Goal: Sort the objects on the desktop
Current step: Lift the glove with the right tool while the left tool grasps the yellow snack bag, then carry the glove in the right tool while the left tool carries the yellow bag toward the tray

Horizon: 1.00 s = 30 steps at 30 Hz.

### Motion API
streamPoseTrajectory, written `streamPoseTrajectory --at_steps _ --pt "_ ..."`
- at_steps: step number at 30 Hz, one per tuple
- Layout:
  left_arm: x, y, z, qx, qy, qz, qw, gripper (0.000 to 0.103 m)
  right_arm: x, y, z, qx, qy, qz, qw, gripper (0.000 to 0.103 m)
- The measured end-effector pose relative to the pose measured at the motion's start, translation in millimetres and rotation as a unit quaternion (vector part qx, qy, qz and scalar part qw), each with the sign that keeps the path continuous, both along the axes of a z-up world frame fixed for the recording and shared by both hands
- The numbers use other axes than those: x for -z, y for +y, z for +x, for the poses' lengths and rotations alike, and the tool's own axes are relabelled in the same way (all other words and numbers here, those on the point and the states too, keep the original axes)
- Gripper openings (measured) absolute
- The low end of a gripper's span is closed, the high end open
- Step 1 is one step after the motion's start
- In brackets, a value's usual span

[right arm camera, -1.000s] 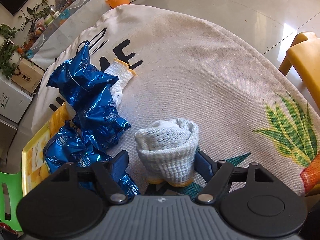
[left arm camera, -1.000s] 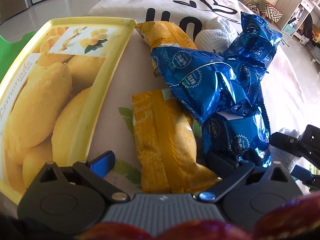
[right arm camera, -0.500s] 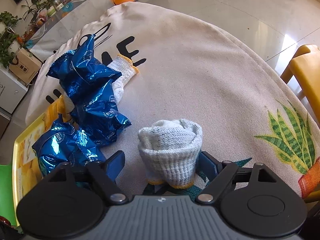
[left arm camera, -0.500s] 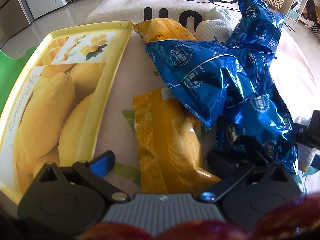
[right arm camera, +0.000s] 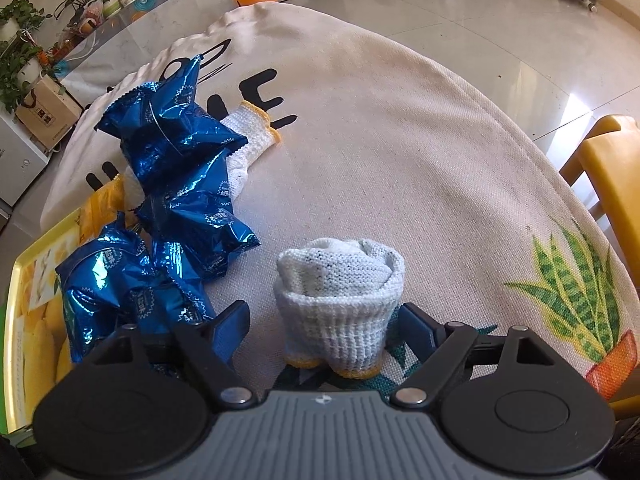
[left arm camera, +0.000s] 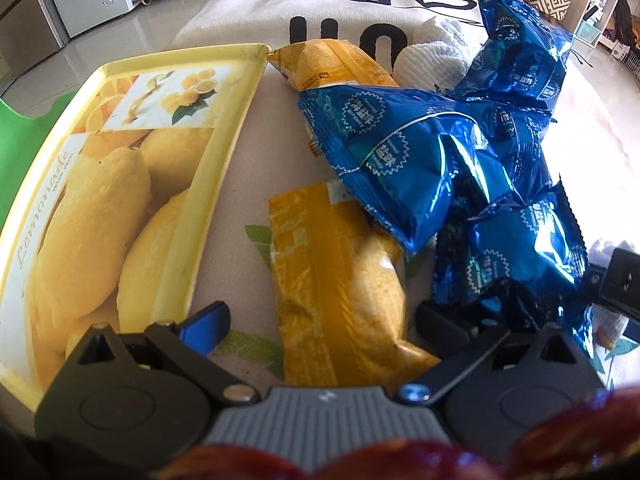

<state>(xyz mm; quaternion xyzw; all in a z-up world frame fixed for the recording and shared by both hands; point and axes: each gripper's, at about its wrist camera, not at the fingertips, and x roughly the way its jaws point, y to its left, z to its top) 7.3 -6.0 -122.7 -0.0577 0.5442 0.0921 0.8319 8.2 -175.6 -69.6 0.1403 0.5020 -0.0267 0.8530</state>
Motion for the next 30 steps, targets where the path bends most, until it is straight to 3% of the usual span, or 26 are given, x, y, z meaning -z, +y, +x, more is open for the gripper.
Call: streamPoseTrajectory --at_steps 4,7,9,11,23,30 --pt "-1.1 -0.2 0.0 -0.004 -0.001 0.001 1.0 0.101 -1.5 -2.3 -2.6 -0.002 -0.007 -0.012 1.0 0.057" --pt "-6.5 -1.3 -2.2 -0.008 -0.006 0.002 1.0 0.086 -2.2 -5.2 -4.6 -0.002 -0.009 -0.003 1.0 0.055" --pt "-10.2 -2.7 -3.4 -0.008 -0.004 0.001 1.0 0.068 -2.6 -8.7 -5.3 0.004 -0.008 0.012 1.0 0.053" --pt "-12.4 -3.3 -5.8 -0.014 -0.001 0.001 0.9999 0.061 -2.8 -12.2 -5.8 0.009 -0.007 0.029 1.0 0.053" --pt "-28.6 -5.5 -28.1 -0.05 -0.004 -0.033 0.9982 0.058 -15.6 -24.0 -16.9 0.011 -0.02 0.091 0.996 0.053" --pt "-55.8 -14.2 -34.1 -0.048 -0.034 -0.042 0.9974 0.058 -23.8 -30.4 -21.6 0.012 -0.031 0.11 0.993 0.053"
